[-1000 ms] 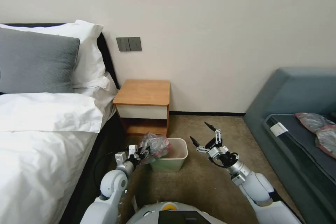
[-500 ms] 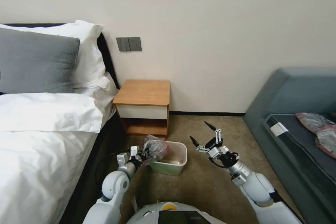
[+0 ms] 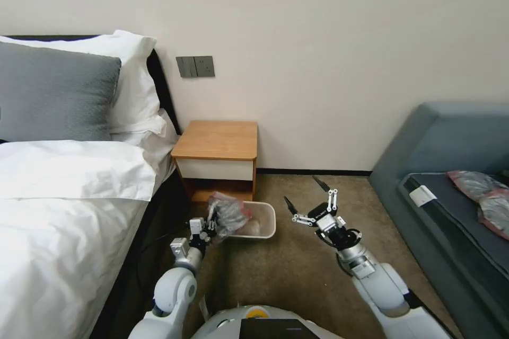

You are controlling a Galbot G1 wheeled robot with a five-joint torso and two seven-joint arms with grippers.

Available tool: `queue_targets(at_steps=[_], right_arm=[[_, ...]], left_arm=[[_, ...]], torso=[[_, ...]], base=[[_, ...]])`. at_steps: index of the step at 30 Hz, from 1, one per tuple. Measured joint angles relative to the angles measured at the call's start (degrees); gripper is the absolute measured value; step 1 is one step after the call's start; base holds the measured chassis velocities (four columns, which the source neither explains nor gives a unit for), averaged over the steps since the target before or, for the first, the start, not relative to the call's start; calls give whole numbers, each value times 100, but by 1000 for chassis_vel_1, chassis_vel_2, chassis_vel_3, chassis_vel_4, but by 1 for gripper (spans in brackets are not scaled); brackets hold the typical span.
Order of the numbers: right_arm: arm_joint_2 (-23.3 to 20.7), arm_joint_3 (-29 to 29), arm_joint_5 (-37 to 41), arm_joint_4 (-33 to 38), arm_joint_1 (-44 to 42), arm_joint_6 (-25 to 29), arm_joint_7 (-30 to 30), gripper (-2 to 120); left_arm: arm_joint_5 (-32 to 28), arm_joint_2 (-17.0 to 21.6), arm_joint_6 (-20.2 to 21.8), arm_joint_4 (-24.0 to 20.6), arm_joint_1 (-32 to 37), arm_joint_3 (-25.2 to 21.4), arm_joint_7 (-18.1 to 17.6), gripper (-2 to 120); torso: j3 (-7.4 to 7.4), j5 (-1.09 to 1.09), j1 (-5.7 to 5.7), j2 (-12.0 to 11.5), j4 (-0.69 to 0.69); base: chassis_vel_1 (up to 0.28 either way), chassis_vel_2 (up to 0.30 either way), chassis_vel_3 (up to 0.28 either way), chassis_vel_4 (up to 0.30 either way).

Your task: Pick up the garbage bag from the table and place it over the trash can.

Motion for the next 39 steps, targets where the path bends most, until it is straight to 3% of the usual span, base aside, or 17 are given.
queue_targets(at_steps=[2,5,6,7,10,15,23,39], right_arm=[[-211,-544,895,622,68,-796,231,100],[-325,-748,1278,829,128,-1077,274,100],[-603,-1198,2211,1170,345,-1715,301,100],[-603,-1198,2211,1170,345,-1715,301,100],[-891,-1665,3447,1354,781,-2520,210,100],[-982,-2105,4239,1248,1455,-3287,401,100],[-850,-2318,4818,949,1888,-3860,811,100],[-828,-2606,4862,261,2449,-4062,738,99]], left_arm=[[185,15,-628,-31,24,-8,115,10],[201,19,-779,-47,23,-9,134,10],[211,22,-1051,-81,-1,16,164,10],[211,22,-1051,-81,-1,16,164,10],[220,35,-1239,-115,-66,78,204,10],[284,49,-1278,-200,-6,83,252,10],[389,22,-1339,-219,25,154,290,10],[476,-5,-1464,-429,323,170,370,10]], torso=[[0,0,0,0,1],[0,0,0,0,0],[0,0,0,0,0],[0,0,0,0,0],[0,0,0,0,0],[0,1,0,0,3],[-1,0,0,0,1],[-1,1,0,0,1]], base=[[0,0,0,0],[0,0,0,0],[0,0,0,0],[0,0,0,0],[0,0,0,0],[0,0,0,0],[0,0,0,0],[0,0,0,0]])
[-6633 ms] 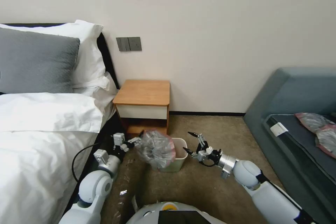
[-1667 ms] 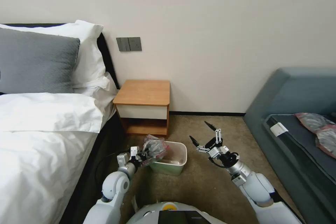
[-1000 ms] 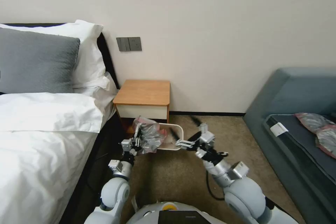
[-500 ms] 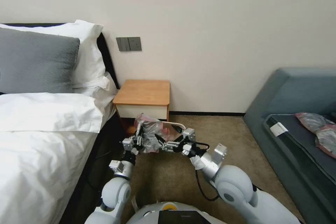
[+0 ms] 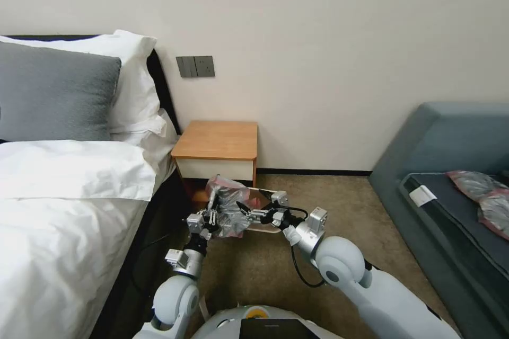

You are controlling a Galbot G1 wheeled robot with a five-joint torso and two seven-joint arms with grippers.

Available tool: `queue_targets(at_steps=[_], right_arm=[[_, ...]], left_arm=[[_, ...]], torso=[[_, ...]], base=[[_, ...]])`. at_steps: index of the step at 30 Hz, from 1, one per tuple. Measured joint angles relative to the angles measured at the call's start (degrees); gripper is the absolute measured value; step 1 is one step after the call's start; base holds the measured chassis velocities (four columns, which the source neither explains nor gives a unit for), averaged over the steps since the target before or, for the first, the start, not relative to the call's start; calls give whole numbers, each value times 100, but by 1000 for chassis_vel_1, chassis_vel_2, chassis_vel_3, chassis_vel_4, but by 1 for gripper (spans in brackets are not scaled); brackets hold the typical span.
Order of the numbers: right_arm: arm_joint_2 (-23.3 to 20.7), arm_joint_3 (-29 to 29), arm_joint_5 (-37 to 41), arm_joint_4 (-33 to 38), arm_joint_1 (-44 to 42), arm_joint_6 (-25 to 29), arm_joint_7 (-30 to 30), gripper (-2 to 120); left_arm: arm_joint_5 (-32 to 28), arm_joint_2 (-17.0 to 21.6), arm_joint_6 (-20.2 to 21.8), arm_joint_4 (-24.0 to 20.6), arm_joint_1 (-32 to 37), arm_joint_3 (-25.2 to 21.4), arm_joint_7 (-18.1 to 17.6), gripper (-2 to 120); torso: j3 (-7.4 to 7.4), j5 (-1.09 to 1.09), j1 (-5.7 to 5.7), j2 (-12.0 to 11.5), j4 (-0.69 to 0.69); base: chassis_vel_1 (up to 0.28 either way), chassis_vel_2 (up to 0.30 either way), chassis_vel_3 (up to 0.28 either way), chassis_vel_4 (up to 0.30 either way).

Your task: Pick up the garbage bag from the table and place it over the trash can.

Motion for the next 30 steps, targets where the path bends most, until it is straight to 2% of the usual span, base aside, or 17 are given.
queue_targets(at_steps=[3,6,9,13,17,18,22,23,26,28,30], right_arm=[[-1,-18,-39,-24,-16,0,-14,99],[13,-26,-84,-62,-21,0,-23,92],[25,-50,-165,-140,-45,8,-61,76],[26,-49,-202,-182,-60,23,-81,67],[29,-49,-261,-209,-84,51,-121,46],[29,-49,-261,-209,-84,51,-121,46],[36,-50,-289,-209,-98,77,-142,30],[36,-50,-289,-209,-98,77,-142,30],[31,-52,-311,-201,-122,100,-149,15],[28,-52,-313,-198,-123,104,-149,11],[16,-51,-320,-194,-123,115,-150,3]], left_arm=[[0,4,-11,-18,7,-6,1,10],[-1,4,-17,-26,4,-7,5,10],[-8,-1,-25,-27,-11,-4,17,10],[-20,0,-26,-28,-11,-1,19,10],[-38,5,-32,-29,-17,-1,20,10],[-38,5,-32,-29,-17,-1,20,10],[-50,0,-33,-31,-30,-2,21,10],[-50,0,-33,-31,-30,-2,21,10],[-63,-4,-32,-43,-48,3,19,10],[-66,-5,-32,-45,-56,5,17,10],[-68,-4,-30,-45,-66,6,15,10]], torso=[[0,0,0,0,0],[0,0,0,0,0],[0,0,0,0,0],[0,0,0,0,0],[0,0,0,0,0],[0,0,0,0,0],[0,0,0,0,0],[0,0,0,0,0],[0,0,0,0,0],[0,0,0,0,0],[0,0,0,0,0]], base=[[0,0,0,0],[0,0,0,0],[0,0,0,0],[0,0,0,0],[0,0,0,0],[0,0,0,0],[0,0,0,0],[0,0,0,0],[0,0,0,0],[0,0,0,0],[0,0,0,0]])
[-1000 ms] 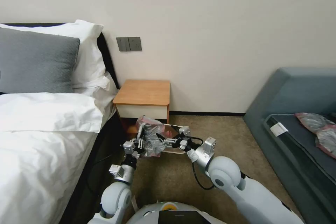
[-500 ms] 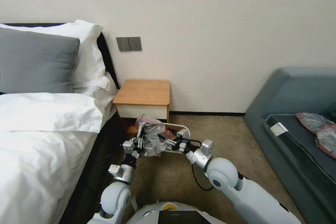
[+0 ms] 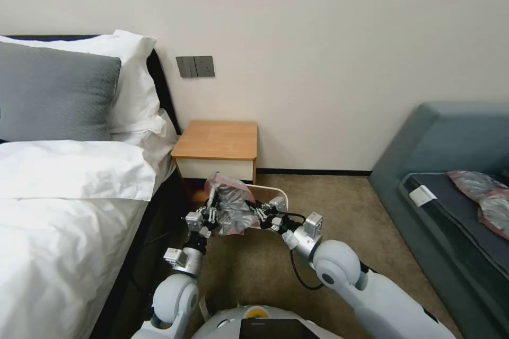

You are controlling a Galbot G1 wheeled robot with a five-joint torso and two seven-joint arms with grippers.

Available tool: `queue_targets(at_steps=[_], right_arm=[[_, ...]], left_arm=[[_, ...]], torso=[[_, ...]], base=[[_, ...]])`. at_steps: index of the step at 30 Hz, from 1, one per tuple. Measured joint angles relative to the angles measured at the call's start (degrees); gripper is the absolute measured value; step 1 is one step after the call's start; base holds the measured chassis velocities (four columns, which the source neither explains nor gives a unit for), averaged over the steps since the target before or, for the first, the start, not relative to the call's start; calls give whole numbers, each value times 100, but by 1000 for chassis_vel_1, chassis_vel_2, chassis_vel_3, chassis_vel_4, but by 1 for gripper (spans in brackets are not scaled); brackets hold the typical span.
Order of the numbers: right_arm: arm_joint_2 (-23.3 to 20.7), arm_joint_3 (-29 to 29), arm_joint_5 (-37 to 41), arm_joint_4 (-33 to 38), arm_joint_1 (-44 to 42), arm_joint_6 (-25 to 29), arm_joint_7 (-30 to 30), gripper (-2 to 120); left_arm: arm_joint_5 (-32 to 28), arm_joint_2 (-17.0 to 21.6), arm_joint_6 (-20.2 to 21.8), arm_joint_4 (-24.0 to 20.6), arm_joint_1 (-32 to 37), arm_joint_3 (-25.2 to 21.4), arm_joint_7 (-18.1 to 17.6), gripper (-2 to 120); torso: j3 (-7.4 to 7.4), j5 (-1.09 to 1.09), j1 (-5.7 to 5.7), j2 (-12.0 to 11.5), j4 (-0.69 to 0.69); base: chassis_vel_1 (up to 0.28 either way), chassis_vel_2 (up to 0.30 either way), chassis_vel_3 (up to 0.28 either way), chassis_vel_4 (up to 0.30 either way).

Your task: Pick up the garbage bag from the table and place it over the trash can.

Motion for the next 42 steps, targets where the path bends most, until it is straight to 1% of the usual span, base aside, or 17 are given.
queue_targets(at_steps=[1,9,16,18,19,21,23,27,29,32,39,40,42], right_arm=[[-6,8,-7,10,0,8,-1,0],[-2,61,-42,22,27,77,-12,0],[-32,371,34,-57,175,137,-10,0],[-107,558,113,-94,223,144,-7,0],[-107,558,113,-94,223,144,-7,0],[-234,735,168,-157,233,158,-3,0],[-264,777,175,-170,222,164,-3,0],[-482,1046,178,-236,34,214,-27,0],[-521,1090,173,-249,-5,225,-34,0],[-672,1225,152,-293,-98,273,-48,0],[-836,1337,32,-425,-96,327,-86,0],[-869,1362,-48,-467,-105,343,-123,2],[-915,1405,-210,-509,-162,360,-193,10]], left_arm=[[-1,2,2,-1,-3,0,-2,10],[1,19,12,1,-2,-5,-1,10],[50,74,-23,62,74,-5,31,10],[69,99,-64,61,132,-4,58,10],[69,99,-64,61,132,-4,58,10],[80,119,-105,47,175,-4,83,10],[81,123,-115,43,183,-5,87,10],[66,151,-189,-6,219,-45,101,10],[51,156,-203,-22,220,-54,108,10],[-74,162,-258,-108,225,-81,198,10],[-257,173,-422,-137,288,-94,407,10],[-313,165,-435,-137,289,-96,418,10],[-430,155,-436,-137,269,-119,415,10]], torso=[[0,0,0,0,0],[0,0,0,0,0],[0,0,0,0,0],[0,0,0,0,0],[0,0,0,0,0],[0,0,0,0,0],[0,0,0,0,1],[0,1,0,0,0],[0,1,0,0,0],[0,1,0,0,0],[0,0,0,0,1],[0,0,0,0,0],[0,0,0,0,0]], base=[[0,0,0,0],[0,0,0,0],[0,0,0,0],[0,0,0,0],[0,0,0,0],[0,0,0,0],[0,0,0,0],[0,0,0,0],[0,0,0,0],[0,0,0,0],[0,0,0,0],[0,0,0,0],[0,0,0,0]])
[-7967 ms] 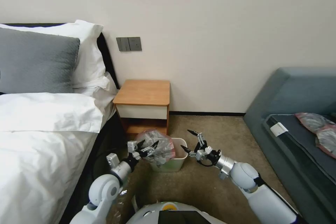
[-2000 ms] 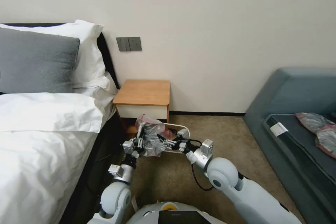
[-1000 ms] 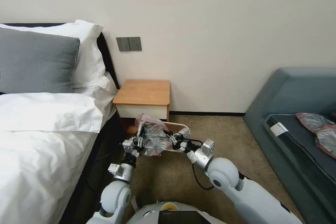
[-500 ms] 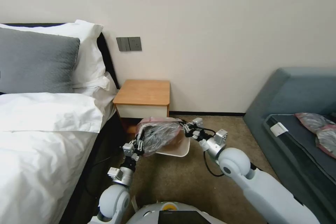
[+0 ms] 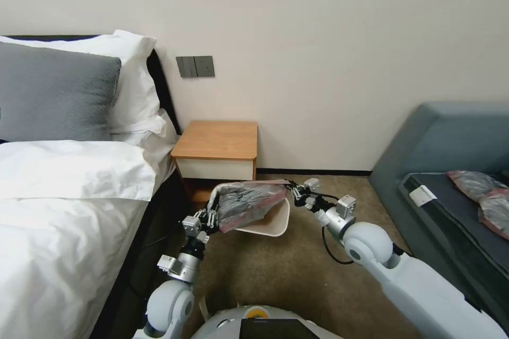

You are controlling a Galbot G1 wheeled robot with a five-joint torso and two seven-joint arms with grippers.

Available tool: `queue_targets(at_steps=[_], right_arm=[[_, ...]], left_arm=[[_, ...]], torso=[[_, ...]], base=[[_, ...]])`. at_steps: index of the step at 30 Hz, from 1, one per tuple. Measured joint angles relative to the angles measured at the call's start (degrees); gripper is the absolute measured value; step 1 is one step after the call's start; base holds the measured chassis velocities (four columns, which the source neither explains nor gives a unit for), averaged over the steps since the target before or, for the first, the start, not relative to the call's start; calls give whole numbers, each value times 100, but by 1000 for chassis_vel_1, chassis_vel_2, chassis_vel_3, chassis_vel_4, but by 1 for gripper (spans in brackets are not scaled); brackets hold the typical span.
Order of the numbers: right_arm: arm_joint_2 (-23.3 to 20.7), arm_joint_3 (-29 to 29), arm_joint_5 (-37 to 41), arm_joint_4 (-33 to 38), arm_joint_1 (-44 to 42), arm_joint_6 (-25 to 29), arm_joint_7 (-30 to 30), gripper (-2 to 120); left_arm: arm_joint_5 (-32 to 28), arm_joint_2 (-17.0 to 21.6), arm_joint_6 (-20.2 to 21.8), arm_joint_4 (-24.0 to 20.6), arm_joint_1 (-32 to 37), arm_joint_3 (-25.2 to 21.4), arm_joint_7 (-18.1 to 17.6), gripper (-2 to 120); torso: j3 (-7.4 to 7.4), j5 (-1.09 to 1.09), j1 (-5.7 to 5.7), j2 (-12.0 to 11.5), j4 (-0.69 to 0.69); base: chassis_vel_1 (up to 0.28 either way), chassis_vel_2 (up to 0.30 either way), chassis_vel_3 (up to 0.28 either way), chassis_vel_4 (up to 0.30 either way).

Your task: Pick up the garbage bag from the table and place it over the trash can.

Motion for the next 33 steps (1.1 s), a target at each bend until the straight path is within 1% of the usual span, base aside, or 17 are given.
queue_targets(at_steps=[2,4,5,7,9,10,13,14,17,18,21,22,25,27,30,31,33], right_arm=[[-13,23,-104,-12,-35,12,-50,16],[-44,84,-368,-15,-122,33,-207,25],[-44,84,-368,-15,-122,33,-207,25],[-75,136,-503,-3,-164,29,-312,36],[-104,174,-554,-18,-180,28,-334,43],[-104,174,-554,-18,-180,28,-334,43],[-137,229,-563,-18,-209,24,-333,57],[-137,229,-563,-18,-209,24,-333,57],[-125,275,-719,123,-295,-11,-266,74],[-125,275,-719,123,-295,-11,-266,74],[20,274,-1224,348,-357,47,21,87],[20,274,-1224,348,-357,47,21,87],[177,297,-1729,583,-427,78,177,98],[205,304,-1824,653,-452,33,192,99],[395,412,-2503,891,-676,-138,300,100],[395,412,-2503,891,-676,-138,300,100],[617,582,-2959,1150,-903,-255,487,100]], left_arm=[[-49,-6,5,0,-27,-21,-13,10],[-105,-17,40,18,-94,-72,-43,10],[-105,-17,40,18,-94,-72,-43,10],[-192,-30,71,20,-133,-117,-61,10],[-280,-43,104,19,-146,-138,-66,10],[-280,-43,104,19,-146,-138,-66,10],[-401,-87,142,28,-222,-169,-105,10],[-401,-87,142,28,-222,-169,-105,10],[-534,-160,170,121,-344,-242,-191,10],[-534,-160,170,121,-344,-242,-191,10],[-570,-229,184,178,-384,-254,-224,10],[-570,-229,184,178,-384,-254,-224,10],[-571,-255,197,217,-406,-233,-261,10],[-570,-271,211,225,-420,-230,-283,10],[-568,-346,251,234,-469,-244,-328,10],[-568,-346,251,234,-469,-244,-328,10],[-561,-371,258,254,-481,-246,-336,10]], torso=[[0,0,0,0,0],[0,0,0,0,0],[0,0,0,0,0],[0,0,0,0,0],[0,0,0,0,1],[0,0,0,0,1],[0,-1,0,0,0],[0,-1,0,0,0],[0,-2,0,0,1],[0,-2,0,0,1],[0,-1,0,0,0],[0,-1,0,0,0],[0,-1,0,0,1],[0,-1,0,0,1],[0,-1,0,0,1],[0,-1,0,0,1],[0,0,0,0,-1]], base=[[0,0,0,0],[0,0,0,0],[0,0,0,0],[0,0,0,0],[0,0,0,0],[0,0,0,0],[0,0,0,0],[0,0,0,0],[0,0,0,0],[0,0,0,0],[0,0,0,0],[0,0,0,0],[0,0,0,0],[0,0,0,0],[0,0,0,0],[0,0,0,0],[0,0,0,0]])
